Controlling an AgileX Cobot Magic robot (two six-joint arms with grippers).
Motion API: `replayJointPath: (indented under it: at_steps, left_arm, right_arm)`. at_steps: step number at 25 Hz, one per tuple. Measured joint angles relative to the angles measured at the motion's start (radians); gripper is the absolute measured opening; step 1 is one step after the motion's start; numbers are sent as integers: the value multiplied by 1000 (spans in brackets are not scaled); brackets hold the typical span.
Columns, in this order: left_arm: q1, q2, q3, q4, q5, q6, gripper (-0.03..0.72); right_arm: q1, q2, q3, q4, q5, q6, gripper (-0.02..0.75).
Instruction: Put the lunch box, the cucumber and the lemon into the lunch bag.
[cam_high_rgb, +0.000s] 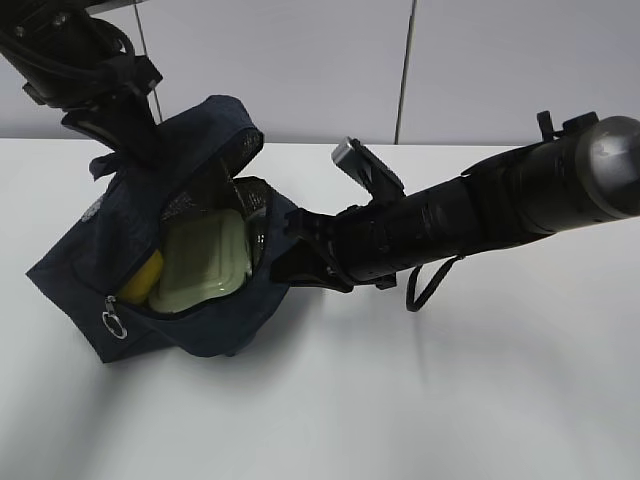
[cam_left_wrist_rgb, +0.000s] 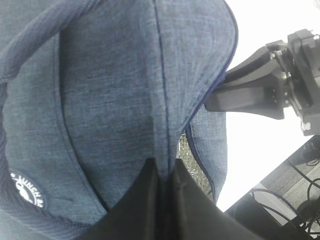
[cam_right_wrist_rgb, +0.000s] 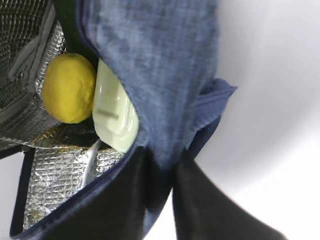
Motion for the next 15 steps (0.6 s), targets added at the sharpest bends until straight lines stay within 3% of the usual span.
replayJointPath:
  at_steps: [3,11,15]
  left_arm:
    - [0,0,0,0,0,0,1]
    - [0,0,0,-26,0,0,1]
    - [0,0,0,-50,0,0,1]
  right_arm:
    - [0,0,0,2,2,-9,15]
    - [-7,-30,-11,-3,39,-13,7]
    - [-48,-89,-11,-61,73,18,6]
